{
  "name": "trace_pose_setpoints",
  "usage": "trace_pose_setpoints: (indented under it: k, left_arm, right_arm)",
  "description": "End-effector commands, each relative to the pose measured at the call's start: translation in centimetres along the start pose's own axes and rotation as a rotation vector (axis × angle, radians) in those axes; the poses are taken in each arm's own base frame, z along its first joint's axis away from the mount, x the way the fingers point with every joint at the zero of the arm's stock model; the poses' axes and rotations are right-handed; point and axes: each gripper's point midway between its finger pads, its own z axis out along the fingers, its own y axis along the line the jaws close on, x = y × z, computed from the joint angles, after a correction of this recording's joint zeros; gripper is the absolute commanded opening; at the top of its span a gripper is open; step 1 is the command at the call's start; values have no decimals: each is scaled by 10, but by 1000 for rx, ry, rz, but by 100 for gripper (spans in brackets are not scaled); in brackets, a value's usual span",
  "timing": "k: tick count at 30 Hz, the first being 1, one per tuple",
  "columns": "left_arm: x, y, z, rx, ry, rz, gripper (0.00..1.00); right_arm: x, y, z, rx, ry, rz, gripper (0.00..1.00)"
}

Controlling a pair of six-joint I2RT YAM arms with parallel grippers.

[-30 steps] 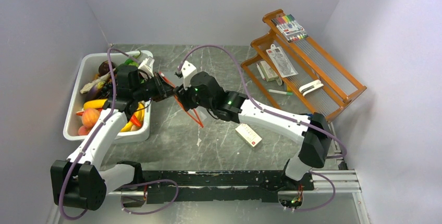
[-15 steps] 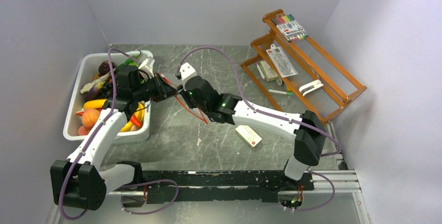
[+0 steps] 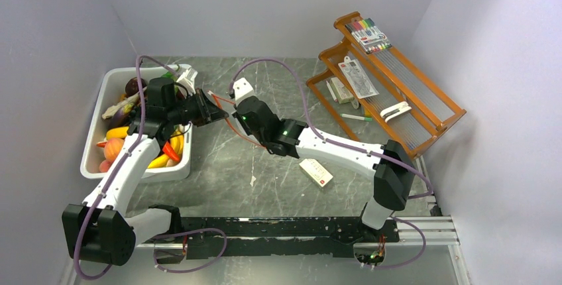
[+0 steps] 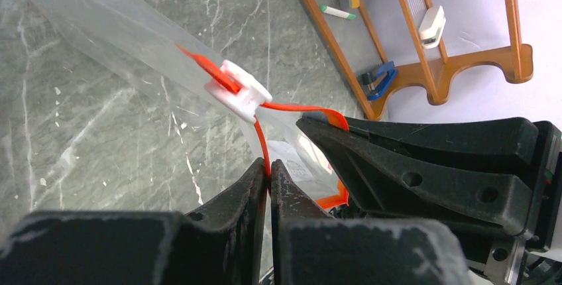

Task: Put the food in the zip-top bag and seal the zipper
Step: Open the zipper of the food storage bag at the center of the board.

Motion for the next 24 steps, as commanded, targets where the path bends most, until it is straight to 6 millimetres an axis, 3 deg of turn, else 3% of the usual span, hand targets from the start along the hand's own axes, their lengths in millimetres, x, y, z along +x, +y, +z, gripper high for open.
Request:
trace_pose_setpoints:
  k: [1,9,13,16,19,24]
  left_arm:
    - [-2,-13,-6,34,15,32,7]
    - [-15,-16,-17,-46,17,71,7]
    - [-18,-16,-20,-68,17,77,7]
    - [-16,-14,-18,-65,29,74,7]
    - [-14,-25,-15,8,41,73,9]
    - [-18,-48,-11,159,56,101,35]
  right_arm:
    - [-16,-8,-7,13,-39,31,0]
    - [-40,-67,-25,118,-61,104,0]
    - [-54,-86,-39,144,-94,129,0]
    - [-63,-83,-44,111,-118,153,0]
    - [-69,-61,-45,-9,-138,188,0]
    - [-65,-43,-39,-67,-121,249,0]
